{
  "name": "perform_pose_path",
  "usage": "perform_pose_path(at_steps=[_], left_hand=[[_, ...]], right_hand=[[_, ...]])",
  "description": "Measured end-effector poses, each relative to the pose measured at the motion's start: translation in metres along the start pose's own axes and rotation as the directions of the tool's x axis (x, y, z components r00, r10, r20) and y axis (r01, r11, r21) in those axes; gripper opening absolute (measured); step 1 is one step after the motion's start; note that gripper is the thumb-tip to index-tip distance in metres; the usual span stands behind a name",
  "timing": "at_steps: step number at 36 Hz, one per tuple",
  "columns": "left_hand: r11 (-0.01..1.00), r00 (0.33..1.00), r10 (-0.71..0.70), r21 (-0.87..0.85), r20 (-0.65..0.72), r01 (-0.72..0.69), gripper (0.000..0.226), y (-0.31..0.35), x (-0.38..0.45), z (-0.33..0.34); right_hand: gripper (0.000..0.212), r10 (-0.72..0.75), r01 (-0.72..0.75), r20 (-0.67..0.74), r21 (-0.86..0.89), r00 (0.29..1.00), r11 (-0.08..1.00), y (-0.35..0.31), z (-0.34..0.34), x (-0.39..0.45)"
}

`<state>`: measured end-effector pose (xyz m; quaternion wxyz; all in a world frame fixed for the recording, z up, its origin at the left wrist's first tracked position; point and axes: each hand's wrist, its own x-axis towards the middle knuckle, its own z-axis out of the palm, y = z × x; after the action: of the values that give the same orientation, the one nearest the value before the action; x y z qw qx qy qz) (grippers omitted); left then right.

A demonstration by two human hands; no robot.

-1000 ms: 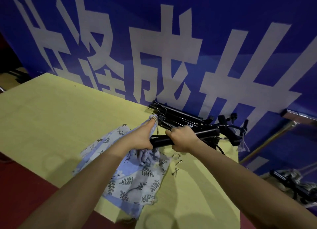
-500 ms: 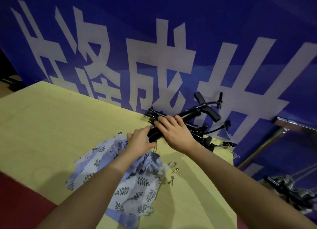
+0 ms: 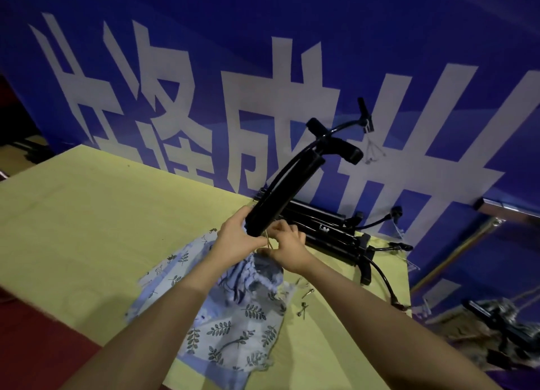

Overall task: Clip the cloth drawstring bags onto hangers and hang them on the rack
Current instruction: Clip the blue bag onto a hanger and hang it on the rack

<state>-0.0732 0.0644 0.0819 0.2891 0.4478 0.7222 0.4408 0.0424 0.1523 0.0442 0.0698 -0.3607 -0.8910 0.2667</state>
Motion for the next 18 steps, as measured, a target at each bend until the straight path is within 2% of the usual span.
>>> perform_pose_path(at_steps=[2,4,6,8,10,12,15,18], left_hand=[[1.000,1.000,0.011,-0.014,-0.015,-0.011,0.035,0.001,-0.001,-0.005],[0.999,0.999,0.007,-0.033,-0.033,-0.008,0.034,-0.003,-0.002,-0.010],[0.999,0.998,0.003,-0.033,-0.058,-0.005,0.029,-0.008,-0.003,-0.014],[1.000,0.997,-0.002,-0.029,-0.076,0.000,0.028,-0.013,-0.003,-0.016],[1.000,0.995,-0.007,-0.019,-0.097,0.005,0.029,-0.017,-0.004,-0.015],[1.000,0.993,-0.008,-0.022,-0.117,0.006,0.031,-0.021,-0.005,-0.015],[1.000,0.994,-0.013,-0.027,-0.109,0.010,0.033,-0.030,-0.003,-0.011],[1.000,0.995,-0.011,-0.002,-0.095,0.011,0.041,-0.034,0.000,-0.008]], right_hand=[[0.025,0.005,-0.005,-0.002,0.089,1.000,0.996,-0.002,0.000,0.002],[0.014,0.016,-0.019,0.010,0.317,1.000,0.948,-0.005,-0.007,-0.001],[0.018,0.051,-0.035,-0.009,0.594,0.999,0.803,-0.008,-0.018,-0.004],[0.019,0.104,-0.022,-0.069,0.723,0.992,0.691,-0.007,-0.029,-0.004],[0.013,0.154,-0.011,-0.102,0.797,0.983,0.604,-0.009,-0.041,-0.003],[0.010,0.152,0.018,-0.134,0.807,0.979,0.590,-0.016,-0.053,-0.002],[0.034,0.040,0.100,-0.162,0.766,0.986,0.635,-0.027,-0.072,-0.003],[0.047,-0.073,0.158,-0.147,0.732,0.986,0.663,-0.040,-0.080,0.002]])
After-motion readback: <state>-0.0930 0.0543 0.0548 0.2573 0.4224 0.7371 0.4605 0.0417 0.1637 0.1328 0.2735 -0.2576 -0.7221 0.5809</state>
